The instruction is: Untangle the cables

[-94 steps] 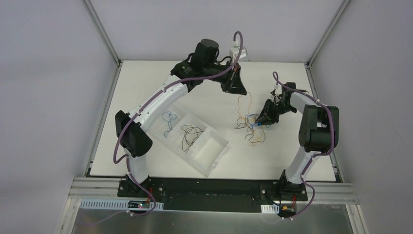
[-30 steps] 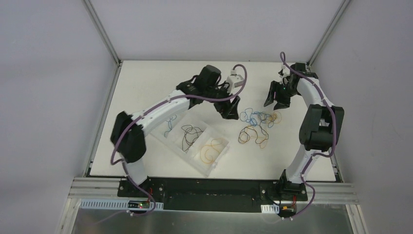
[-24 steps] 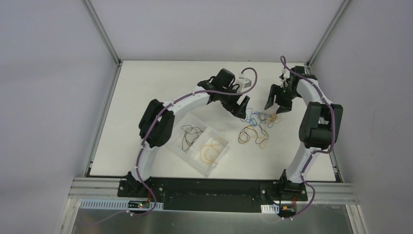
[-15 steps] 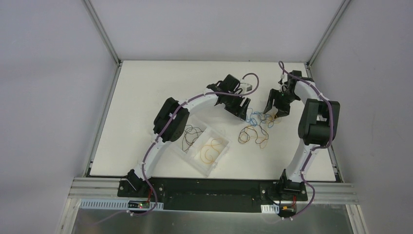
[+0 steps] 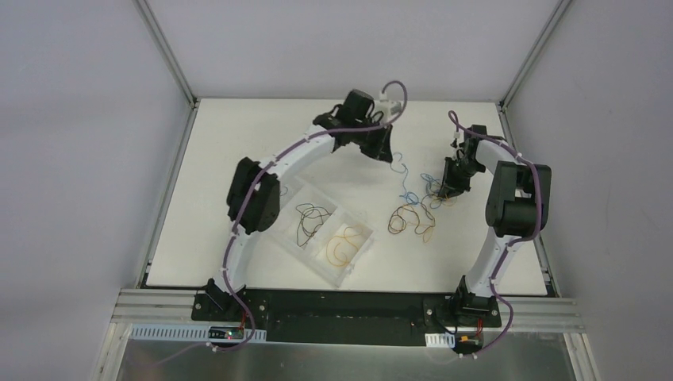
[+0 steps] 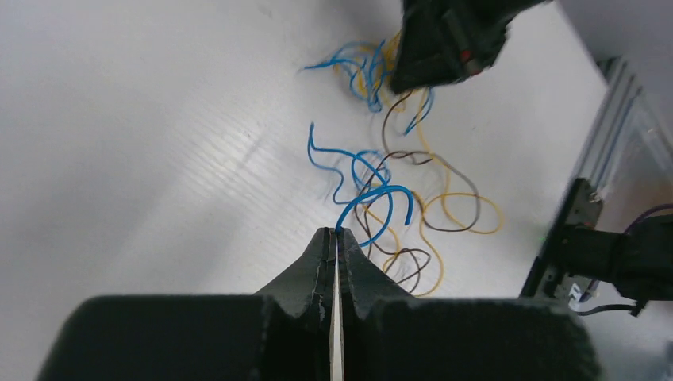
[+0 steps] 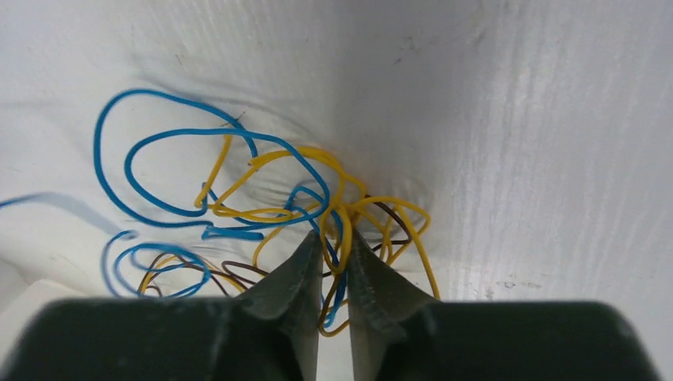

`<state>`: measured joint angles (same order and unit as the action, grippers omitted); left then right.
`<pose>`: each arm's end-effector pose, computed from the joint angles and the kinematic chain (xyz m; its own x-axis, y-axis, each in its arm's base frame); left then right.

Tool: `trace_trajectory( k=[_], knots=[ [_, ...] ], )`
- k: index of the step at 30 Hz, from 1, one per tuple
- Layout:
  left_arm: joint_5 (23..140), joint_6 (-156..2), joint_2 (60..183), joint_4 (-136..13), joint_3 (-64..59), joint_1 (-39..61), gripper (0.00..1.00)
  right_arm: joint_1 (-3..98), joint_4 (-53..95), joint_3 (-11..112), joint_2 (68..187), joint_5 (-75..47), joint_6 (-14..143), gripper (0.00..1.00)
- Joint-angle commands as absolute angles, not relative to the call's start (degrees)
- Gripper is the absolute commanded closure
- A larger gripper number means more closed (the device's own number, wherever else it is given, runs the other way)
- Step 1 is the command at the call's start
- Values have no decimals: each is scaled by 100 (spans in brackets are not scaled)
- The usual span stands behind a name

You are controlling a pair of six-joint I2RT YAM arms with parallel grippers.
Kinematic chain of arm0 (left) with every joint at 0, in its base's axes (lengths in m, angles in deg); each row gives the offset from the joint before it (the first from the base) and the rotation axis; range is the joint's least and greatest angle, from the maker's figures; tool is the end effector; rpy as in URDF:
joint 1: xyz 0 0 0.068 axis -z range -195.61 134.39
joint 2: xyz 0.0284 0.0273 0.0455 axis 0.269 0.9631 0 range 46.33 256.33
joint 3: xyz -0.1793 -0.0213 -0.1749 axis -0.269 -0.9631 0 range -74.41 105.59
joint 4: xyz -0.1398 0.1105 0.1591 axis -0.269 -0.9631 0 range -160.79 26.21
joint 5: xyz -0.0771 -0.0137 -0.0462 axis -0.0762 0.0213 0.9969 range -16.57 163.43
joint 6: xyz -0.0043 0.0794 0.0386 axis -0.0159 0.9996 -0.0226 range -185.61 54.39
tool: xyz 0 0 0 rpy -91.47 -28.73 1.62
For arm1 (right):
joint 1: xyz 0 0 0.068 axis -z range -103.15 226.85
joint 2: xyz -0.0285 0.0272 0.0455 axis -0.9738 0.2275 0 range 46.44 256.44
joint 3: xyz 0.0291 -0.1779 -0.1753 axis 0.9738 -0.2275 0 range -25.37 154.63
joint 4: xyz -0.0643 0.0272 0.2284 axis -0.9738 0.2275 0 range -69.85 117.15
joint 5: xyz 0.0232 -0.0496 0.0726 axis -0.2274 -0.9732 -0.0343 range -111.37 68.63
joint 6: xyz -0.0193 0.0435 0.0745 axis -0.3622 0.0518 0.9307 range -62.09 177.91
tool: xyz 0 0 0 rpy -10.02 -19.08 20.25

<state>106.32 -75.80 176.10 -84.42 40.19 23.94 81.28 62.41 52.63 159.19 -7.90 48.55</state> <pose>0.3716 -0.3620 0.2175 -0.5985 0.3016 -0.7422 0.7808 0.4271 -0.4561 0.3632 -0.0097 0.1135 -0.9622 -0.0842 -0.2589 -0.1356 0.9729 0.1875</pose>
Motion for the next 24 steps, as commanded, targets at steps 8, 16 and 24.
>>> trace_trajectory(
  k=[8,16,24],
  knots=[
    [11229,-7764,14768,-8199,5353,991,100,8089,5919,4853,15971,-1466,4581,100],
    [10482,-7518,13572,-8700,5048,451,100,8072,6259,5042,15720,-731,4712,100],
    [9714,-7304,11533,-9230,2602,-149,100,8045,6642,5130,15480,-292,4750,100]
  ],
)
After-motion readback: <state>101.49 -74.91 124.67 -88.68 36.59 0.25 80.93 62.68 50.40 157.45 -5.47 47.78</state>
